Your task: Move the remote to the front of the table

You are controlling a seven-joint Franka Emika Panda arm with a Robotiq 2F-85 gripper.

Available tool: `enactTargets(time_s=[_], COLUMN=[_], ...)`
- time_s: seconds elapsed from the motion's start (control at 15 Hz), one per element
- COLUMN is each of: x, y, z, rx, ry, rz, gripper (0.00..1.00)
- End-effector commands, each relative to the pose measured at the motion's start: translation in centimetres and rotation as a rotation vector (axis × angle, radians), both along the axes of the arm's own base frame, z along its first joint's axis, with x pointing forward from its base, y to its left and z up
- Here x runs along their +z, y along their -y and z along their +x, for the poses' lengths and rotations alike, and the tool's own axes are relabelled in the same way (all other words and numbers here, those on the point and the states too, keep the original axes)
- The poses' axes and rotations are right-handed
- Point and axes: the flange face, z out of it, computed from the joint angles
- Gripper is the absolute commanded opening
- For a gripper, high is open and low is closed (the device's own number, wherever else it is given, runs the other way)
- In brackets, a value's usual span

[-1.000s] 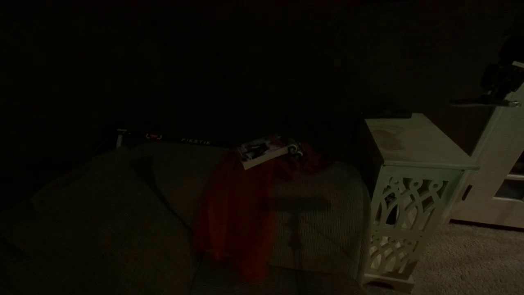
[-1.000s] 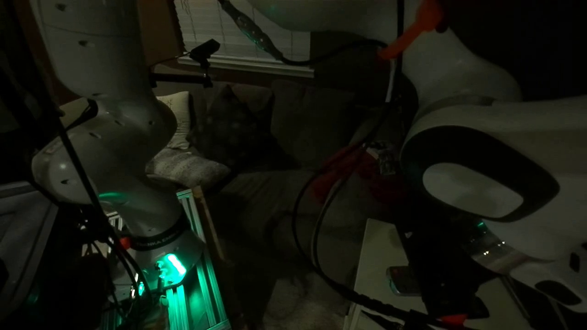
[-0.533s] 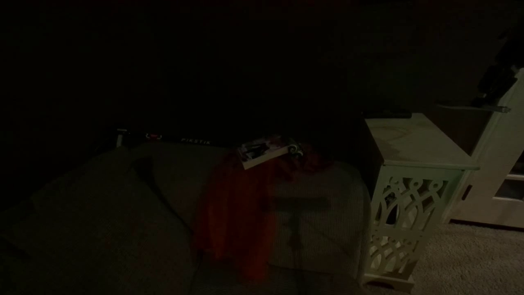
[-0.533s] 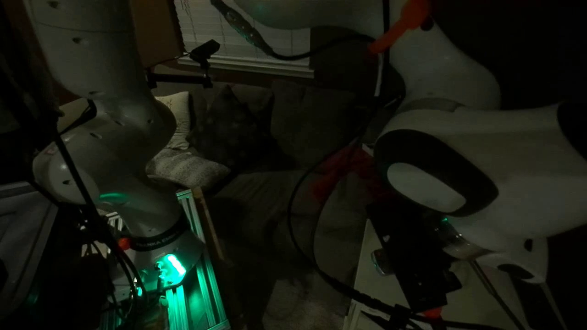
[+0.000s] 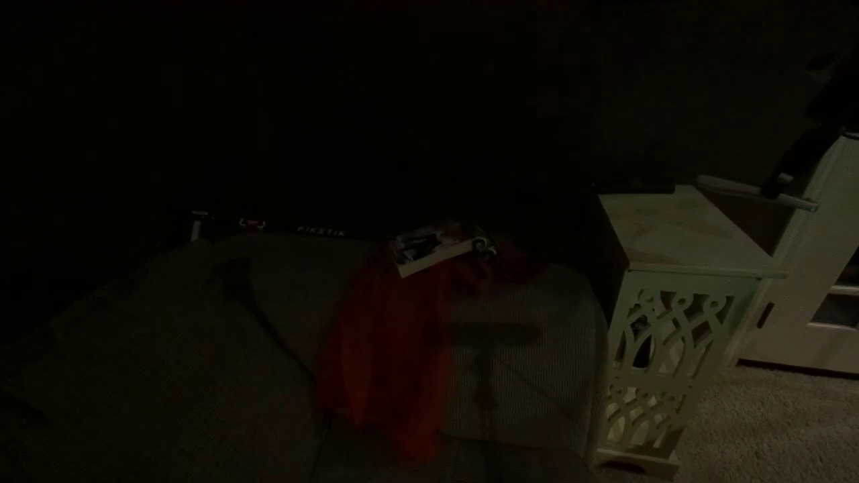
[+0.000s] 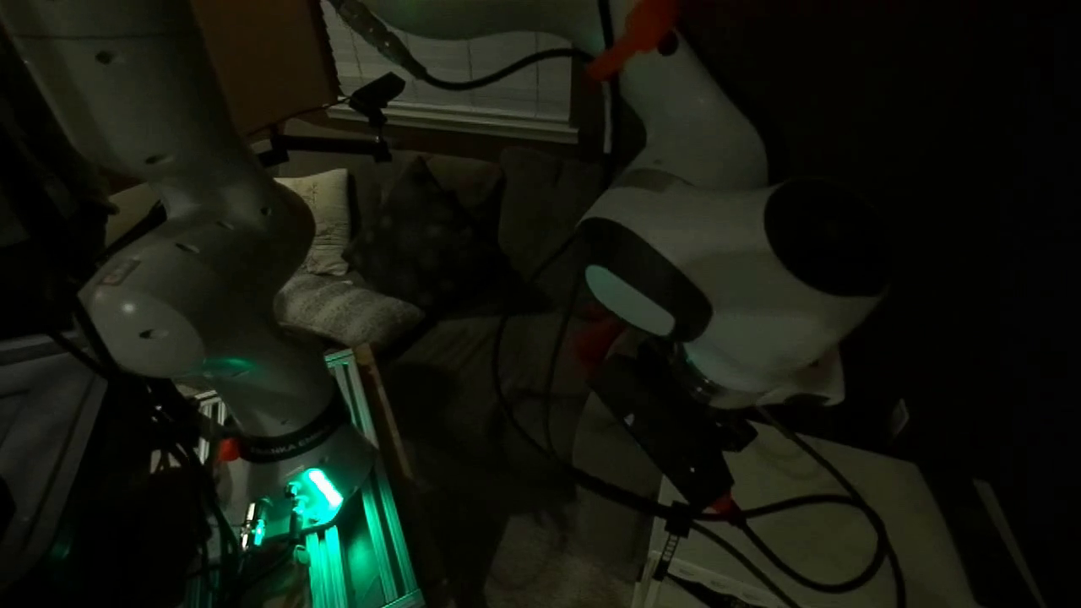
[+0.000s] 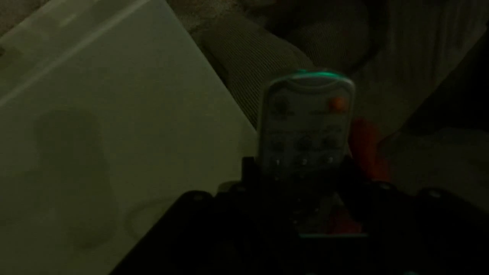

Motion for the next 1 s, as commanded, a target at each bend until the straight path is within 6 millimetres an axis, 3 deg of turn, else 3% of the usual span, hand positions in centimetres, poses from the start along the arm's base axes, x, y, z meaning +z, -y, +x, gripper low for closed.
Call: enactTargets(time_s=[0.0, 0.2, 0.33, 0.4, 0.47, 0.6, 0.67, 0.93], x=[-0.4, -1.5, -1.9, -1.5, -1.7, -2.0, -2.0, -1.5], y=[-4.9, -7.8, -7.5, -8.1, -8.3, -8.3, -8.1, -6.7], z=[1.4, 3.9, 5.9, 4.8, 5.1, 5.0, 4.9, 6.2], rx=[0.126, 0.244, 0.308, 0.261, 0.271, 0.267, 0.263, 0.309], ry=[0.109, 0.158, 0.196, 0.152, 0.154, 0.147, 0.147, 0.281], rz=[-0.096, -0.207, -0.296, -0.233, -0.244, -0.24, -0.24, -0.328], gripper=[0.3, 0.3, 0.3, 0.3, 0.55, 0.55, 0.3, 0.3])
